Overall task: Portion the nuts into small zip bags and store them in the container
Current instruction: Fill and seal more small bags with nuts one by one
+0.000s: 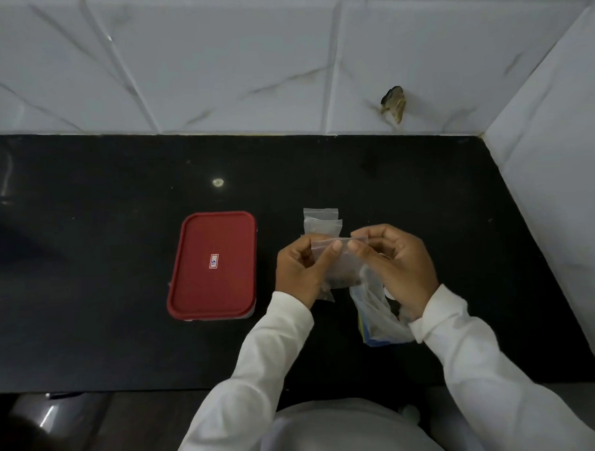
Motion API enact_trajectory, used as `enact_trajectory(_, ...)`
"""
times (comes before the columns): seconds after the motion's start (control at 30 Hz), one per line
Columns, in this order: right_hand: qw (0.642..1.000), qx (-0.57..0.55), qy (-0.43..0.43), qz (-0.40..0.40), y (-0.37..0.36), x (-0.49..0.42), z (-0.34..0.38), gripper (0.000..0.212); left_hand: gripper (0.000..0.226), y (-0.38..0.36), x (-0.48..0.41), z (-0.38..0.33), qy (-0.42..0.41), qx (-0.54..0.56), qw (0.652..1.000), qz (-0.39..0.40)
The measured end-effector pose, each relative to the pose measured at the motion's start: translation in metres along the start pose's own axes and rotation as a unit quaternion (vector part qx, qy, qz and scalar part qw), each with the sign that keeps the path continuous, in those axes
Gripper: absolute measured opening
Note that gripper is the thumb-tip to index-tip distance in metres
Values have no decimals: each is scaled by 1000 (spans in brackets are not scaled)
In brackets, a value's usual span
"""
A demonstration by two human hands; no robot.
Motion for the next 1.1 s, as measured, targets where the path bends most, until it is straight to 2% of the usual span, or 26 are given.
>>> enact_trajectory(0.17, 997, -39, -43, -58, -13, 6, -21, 12, 2, 5, 3, 9, 45, -24, 998, -41)
enact_trajectory(0.33, 992, 5, -53, -111, -23, 5, -41, 13, 9, 7, 9, 14, 89, -18, 995, -32)
enact_trajectory(0.57, 976, 119, -49, -176, -35, 10, -44, 9, 4, 4, 13, 21, 102, -111, 987, -58)
enact_trajectory(0.67, 977, 92, -50, -185, -33, 11, -44, 8, 5, 5, 12, 21, 101, -104, 988, -45)
enact_trajectory(0.77, 978, 36, -48, -198, -29, 15, -47, 8, 8, 9, 11, 25, 122, -52, 990, -40)
enact_trajectory(0.93, 963, -88, -118, -227, -27, 15, -63, 11, 9, 9, 7, 28, 138, -2, 990, -21)
enact_trajectory(1.1, 957, -46, -101, -267, -24, 18, -60, 15, 10, 5, 5, 32, 153, -6, 988, -19)
Point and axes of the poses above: each hand's wrist, its own x-axis away from the middle knuckle, its own y-axis out of the back of the hand, z = x × y, the point moved 7 cm from there along -x, towards the middle knuckle, and after that the axes turned 11 degrees about -x, right-handed, at the moved point
